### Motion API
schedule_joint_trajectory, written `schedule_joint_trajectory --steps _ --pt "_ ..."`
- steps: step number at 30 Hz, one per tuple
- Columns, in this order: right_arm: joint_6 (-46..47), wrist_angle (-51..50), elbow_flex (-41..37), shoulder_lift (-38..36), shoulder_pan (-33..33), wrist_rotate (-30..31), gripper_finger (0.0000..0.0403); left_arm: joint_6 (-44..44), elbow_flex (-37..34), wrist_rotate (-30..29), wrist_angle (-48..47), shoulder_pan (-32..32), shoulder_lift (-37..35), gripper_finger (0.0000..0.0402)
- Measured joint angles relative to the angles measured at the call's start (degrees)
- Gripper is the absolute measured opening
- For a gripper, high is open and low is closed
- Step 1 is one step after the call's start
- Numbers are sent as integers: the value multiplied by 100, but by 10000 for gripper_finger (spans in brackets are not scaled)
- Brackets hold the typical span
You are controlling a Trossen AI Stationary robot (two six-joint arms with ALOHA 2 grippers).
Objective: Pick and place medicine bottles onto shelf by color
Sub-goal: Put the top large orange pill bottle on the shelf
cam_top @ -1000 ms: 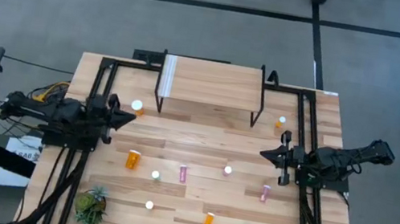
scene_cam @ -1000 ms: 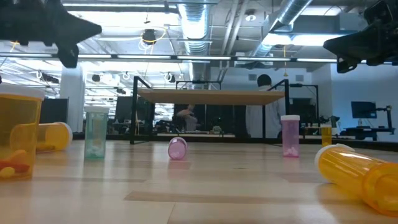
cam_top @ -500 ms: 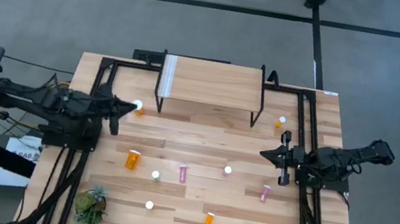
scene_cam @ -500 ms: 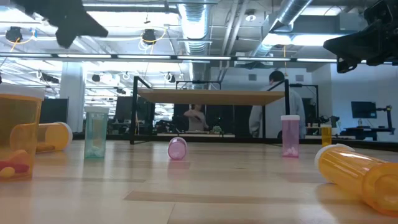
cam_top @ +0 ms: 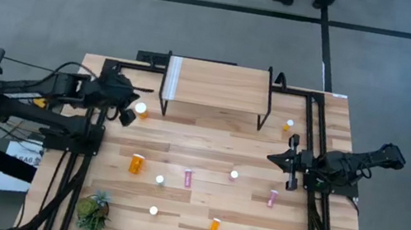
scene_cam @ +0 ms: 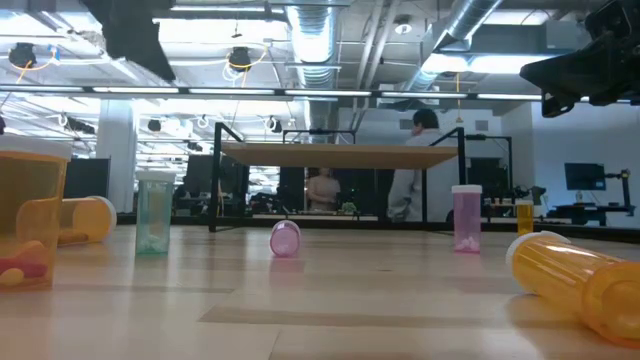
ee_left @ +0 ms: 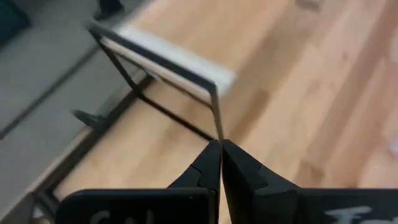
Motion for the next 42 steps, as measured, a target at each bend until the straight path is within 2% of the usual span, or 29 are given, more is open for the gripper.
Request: schedule_joint_trajectory --steps 3,9,16,22,28,32,34,37,42 --pt "0 0 2 -2 -1 0 33 37 0 646 -160 376 240 0" --pt "0 0 0 0 -1 0 33 514 1 1396 -291 1174 598 0" --pt "0 0 0 0 -2 0 33 1159 1 1775 -418 1966 1188 0" --pt "0 0 2 -2 0 0 33 1322 1 1839 -399 2059 1736 12" --pt "0 0 0 -2 0 0 33 1914 1 1917 -203 2071 2021 91" --pt "-2 0 0 -2 0 0 33 2111 1 2464 -43 2105 2016 132" --pt "-2 0 1 0 0 0 33 2117 1 2645 -27 2105 1966 139" --pt "0 0 1 -1 0 0 33 2113 -57 2557 35 2109 1815 140" --pt "0 0 0 0 -2 2 33 1993 -616 2516 454 2243 1265 129"
